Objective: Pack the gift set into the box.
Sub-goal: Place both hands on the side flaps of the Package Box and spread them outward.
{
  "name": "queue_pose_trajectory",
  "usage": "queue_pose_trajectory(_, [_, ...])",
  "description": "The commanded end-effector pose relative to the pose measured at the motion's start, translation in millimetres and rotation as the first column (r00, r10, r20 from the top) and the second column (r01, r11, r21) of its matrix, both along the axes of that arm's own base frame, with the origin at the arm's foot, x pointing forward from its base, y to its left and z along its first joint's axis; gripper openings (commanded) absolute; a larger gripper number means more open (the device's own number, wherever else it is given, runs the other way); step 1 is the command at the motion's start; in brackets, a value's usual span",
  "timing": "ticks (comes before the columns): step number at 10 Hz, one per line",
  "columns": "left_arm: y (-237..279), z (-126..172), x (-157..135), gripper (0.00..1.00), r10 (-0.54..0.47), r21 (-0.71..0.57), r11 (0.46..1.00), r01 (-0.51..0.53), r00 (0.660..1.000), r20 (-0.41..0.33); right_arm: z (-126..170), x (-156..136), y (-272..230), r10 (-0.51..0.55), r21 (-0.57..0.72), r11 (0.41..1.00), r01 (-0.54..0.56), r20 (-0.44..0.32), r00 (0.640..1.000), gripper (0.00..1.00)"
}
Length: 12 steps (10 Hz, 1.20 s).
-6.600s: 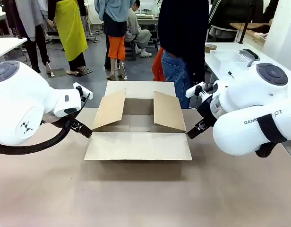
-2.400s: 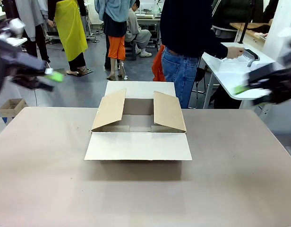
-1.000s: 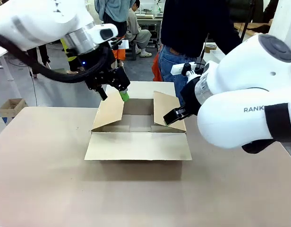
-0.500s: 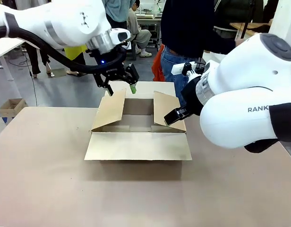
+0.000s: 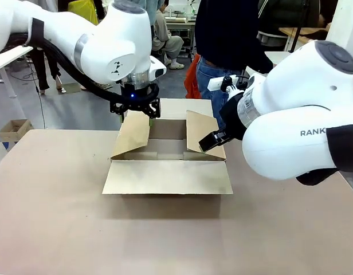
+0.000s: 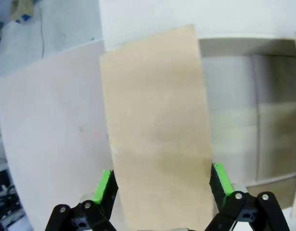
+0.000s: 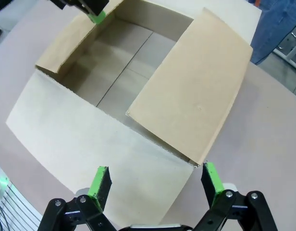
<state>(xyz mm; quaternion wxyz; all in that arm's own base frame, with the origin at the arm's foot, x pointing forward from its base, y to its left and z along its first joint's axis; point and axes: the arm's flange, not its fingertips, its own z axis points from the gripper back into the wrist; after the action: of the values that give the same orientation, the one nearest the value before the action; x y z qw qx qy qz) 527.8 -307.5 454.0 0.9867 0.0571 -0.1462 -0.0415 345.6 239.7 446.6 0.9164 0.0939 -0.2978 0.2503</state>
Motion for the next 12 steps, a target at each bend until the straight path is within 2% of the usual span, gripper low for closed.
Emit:
queue_pose_trajectory(1, [-14.3, -3.3, 4.5, 1.00, 0.023, 0.029, 0.999, -0.022, 1.000, -0.015, -0.9, -1.5, 3.2, -0.013, 0.005, 1.000, 0.013, 0.002, 1.000, 1.00])
queue_pose_trajectory(5, [-19.9, -14.5, 10.2, 1.00, 0.001, 0.021, 1.000, -0.001, 1.000, -0.030, -0.9, -1.5, 3.2, -0.013, 0.005, 1.000, 0.013, 0.002, 1.000, 1.00])
queue_pose_trajectory(8, [-23.2, -32.1, 23.6, 1.00, 0.022, 0.067, 0.998, -0.017, 0.997, -0.077, -0.9, -1.5, 3.2, -0.013, 0.005, 1.000, 0.013, 0.002, 1.000, 1.00])
queue_pose_trajectory(12, [-26.4, -35.9, 24.2, 1.00, 0.035, 0.127, 0.992, -0.024, 0.996, -0.086, -0.9, -1.5, 3.2, -0.013, 0.005, 1.000, 0.013, 0.002, 1.000, 1.00])
